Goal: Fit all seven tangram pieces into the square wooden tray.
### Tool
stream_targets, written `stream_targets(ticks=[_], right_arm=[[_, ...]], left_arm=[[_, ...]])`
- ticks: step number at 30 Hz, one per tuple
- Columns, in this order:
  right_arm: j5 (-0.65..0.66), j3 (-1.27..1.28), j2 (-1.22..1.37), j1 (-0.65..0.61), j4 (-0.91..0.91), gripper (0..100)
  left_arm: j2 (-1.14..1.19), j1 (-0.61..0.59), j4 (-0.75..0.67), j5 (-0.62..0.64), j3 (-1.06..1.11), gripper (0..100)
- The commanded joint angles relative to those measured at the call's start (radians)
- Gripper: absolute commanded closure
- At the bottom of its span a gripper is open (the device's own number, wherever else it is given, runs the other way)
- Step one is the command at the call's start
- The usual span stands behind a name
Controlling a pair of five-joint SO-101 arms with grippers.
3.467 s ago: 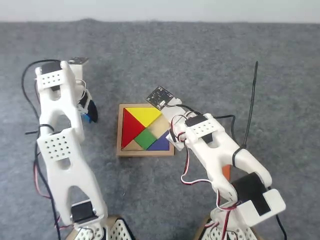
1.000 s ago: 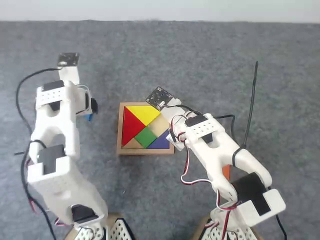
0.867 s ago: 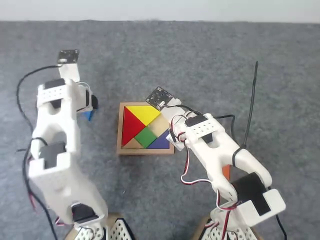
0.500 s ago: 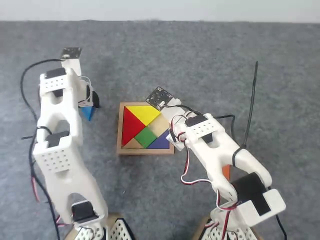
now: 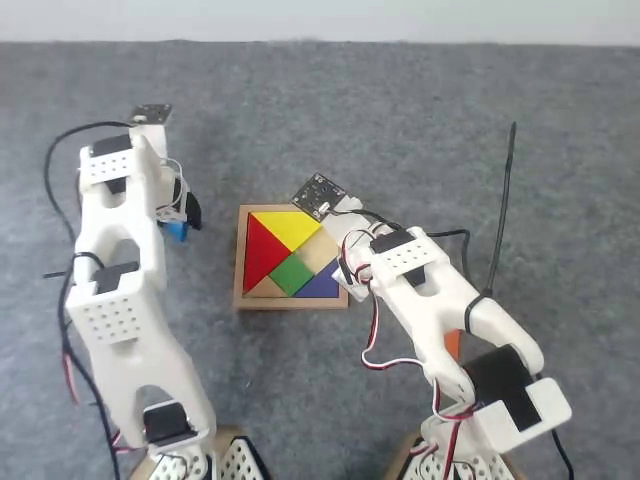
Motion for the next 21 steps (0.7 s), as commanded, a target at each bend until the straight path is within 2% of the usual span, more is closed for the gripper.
stream_targets(ticks=[1,4,10,14,21], right_arm=[[0.011,-0.055,-0.001,0.012,-0.005,96.9],[0.011,-0.055,-0.001,0.012,-0.005,96.9],[0.011,-0.055,-0.001,0.012,-0.005,96.9],[0.011,-0.055,-0.001,0.012,-0.005,96.9],[0.011,-0.055,-0.001,0.012,-0.005,96.9]], left_arm=[[-0.012,0.009,0.009,-0.015,-0.050,79],[-0.012,0.009,0.011,-0.046,-0.051,79],[-0.012,0.009,0.011,-0.032,-0.051,79],[-0.011,0.009,0.011,-0.035,-0.050,84],[-0.011,0.009,0.017,-0.041,-0.047,83]])
